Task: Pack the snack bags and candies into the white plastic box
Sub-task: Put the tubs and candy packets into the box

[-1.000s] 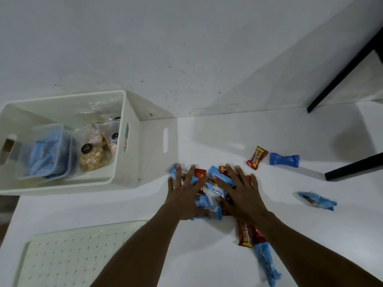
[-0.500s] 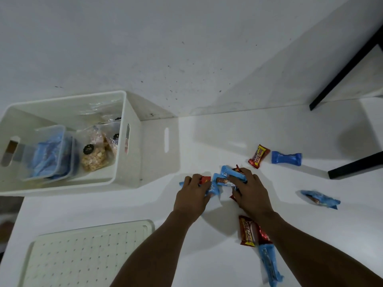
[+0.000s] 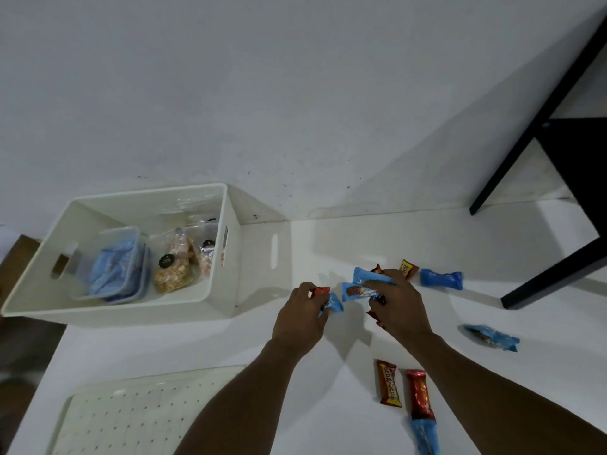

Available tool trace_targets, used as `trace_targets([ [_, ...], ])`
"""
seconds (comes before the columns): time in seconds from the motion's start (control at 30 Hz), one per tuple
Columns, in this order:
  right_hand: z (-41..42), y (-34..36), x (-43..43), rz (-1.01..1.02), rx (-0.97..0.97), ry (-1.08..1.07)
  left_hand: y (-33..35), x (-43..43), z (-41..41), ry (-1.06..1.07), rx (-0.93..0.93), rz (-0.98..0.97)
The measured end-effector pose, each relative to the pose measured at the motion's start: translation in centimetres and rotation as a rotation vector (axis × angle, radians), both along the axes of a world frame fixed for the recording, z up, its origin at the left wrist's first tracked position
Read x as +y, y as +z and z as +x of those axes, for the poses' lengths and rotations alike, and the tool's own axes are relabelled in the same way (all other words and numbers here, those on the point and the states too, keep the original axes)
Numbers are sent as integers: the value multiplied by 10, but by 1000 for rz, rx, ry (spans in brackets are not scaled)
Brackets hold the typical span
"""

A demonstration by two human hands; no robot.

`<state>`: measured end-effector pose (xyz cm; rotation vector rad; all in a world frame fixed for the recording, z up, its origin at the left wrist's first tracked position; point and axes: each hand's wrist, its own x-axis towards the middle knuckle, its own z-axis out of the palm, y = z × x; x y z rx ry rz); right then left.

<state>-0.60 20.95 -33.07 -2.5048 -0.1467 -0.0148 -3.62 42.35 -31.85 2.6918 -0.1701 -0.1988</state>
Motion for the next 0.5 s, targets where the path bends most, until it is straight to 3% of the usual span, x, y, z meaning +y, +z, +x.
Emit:
trace_targets([
  [0.5, 18, 130, 93, 41, -165, 132, 125, 97, -5, 114, -266, -15],
])
